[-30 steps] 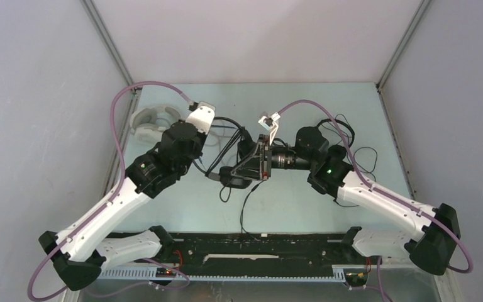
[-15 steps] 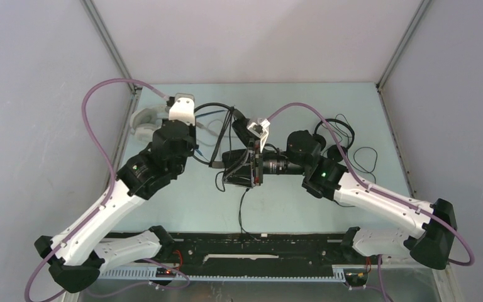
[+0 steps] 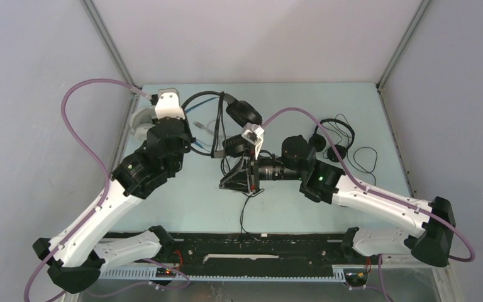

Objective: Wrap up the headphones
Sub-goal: Wrap the headphones cable around the headphones.

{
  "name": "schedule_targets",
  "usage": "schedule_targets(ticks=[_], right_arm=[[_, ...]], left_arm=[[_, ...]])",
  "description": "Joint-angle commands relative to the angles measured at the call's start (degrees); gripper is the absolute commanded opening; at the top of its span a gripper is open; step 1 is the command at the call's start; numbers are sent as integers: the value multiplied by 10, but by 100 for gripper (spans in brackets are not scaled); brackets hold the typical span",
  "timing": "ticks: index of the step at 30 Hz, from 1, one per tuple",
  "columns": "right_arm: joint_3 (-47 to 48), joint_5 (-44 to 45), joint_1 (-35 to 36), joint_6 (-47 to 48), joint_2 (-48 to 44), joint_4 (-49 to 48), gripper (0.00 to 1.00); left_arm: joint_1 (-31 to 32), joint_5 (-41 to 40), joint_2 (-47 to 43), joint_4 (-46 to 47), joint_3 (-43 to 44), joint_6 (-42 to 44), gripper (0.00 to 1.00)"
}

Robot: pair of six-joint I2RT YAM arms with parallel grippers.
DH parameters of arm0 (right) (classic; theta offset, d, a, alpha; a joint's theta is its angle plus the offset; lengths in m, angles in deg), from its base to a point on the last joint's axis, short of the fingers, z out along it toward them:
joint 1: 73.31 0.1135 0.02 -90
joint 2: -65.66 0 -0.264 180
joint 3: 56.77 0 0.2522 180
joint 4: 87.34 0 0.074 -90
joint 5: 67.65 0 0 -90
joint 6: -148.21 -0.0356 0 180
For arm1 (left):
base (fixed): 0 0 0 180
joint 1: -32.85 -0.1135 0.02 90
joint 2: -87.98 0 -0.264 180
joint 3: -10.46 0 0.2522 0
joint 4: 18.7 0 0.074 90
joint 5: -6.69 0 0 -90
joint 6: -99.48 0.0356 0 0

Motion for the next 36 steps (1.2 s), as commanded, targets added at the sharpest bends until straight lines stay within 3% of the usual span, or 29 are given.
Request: schedule_targets(ticks=[1,18,27,36], right_arm=[[25,16,21,13,-2,-19,23],[25,116,69,76,45,13,22],[-7,176,120,104,56,-15,0],[-91,242,141,111,36,-52,0]], left_arm=[[-19,-42,-12,49,53,-103,0],[-92,54,-26,52,54,-231,0],[-135,106,-26,53,54,-286,0],[-171,154,-32,52,52,-313,0]])
